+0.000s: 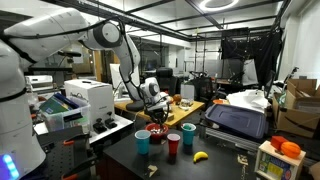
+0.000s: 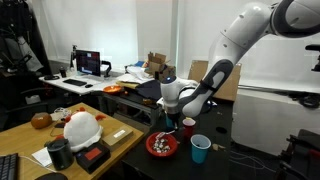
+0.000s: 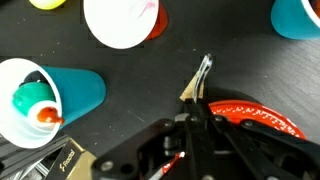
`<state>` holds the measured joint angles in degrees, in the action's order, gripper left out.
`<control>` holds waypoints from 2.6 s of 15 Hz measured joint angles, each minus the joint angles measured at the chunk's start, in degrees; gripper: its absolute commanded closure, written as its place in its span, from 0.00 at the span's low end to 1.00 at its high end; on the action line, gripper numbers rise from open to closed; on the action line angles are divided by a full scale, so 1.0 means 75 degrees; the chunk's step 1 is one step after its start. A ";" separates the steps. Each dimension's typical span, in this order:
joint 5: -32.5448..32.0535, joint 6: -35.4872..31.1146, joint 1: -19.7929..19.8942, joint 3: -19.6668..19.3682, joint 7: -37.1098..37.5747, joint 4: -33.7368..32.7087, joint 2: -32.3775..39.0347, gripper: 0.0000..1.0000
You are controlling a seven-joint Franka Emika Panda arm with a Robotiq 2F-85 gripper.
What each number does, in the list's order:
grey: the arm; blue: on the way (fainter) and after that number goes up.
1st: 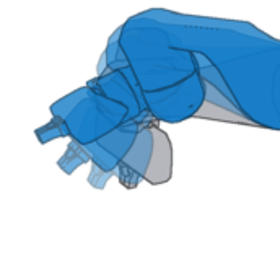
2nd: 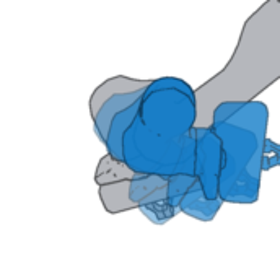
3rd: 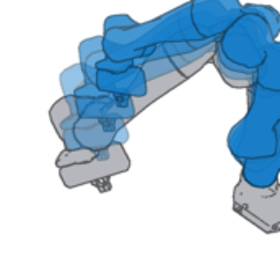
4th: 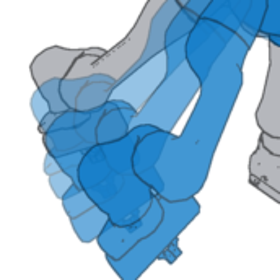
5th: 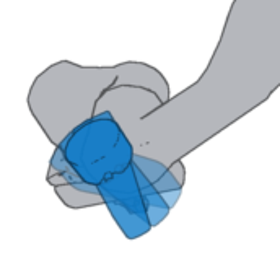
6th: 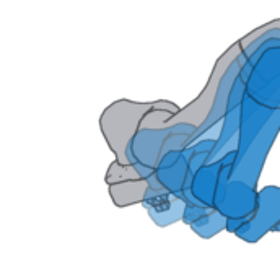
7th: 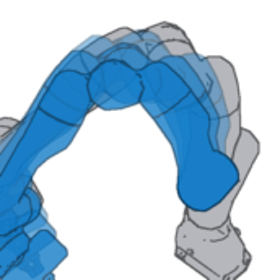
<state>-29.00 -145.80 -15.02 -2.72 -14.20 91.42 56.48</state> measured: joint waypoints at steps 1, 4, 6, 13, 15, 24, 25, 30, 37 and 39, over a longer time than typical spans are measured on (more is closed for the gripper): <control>-0.0002 0.0000 0.0000 0.0001 -0.0031 0.0004 0.0000 0.99; -0.0113 0.0011 0.0003 0.0002 -0.0321 0.0010 -0.0008 0.99; -0.0255 0.0023 0.0008 0.0002 -0.0557 0.0029 -0.0033 0.99; -0.0710 0.0276 0.0054 0.0051 -0.1426 0.0127 -0.0233 0.99; -0.0817 0.0374 0.0074 0.0099 -0.1571 0.0138 -0.0303 0.99; -0.1704 0.0008 -0.0041 -0.0060 -0.0323 0.0242 -0.0443 0.99; -0.1880 -0.0073 -0.0083 -0.0142 0.0007 0.0301 -0.0443 0.99; -0.2269 -0.0100 -0.0123 -0.0234 0.0803 0.0657 -0.0445 0.99; -0.2266 -0.0079 -0.0055 -0.0100 0.0813 0.0977 -0.0560 0.99; -0.2266 -0.0064 -0.0038 -0.0113 0.0831 0.1053 -0.0617 0.99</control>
<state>-45.99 -146.28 -15.30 -3.57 -7.96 99.32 51.85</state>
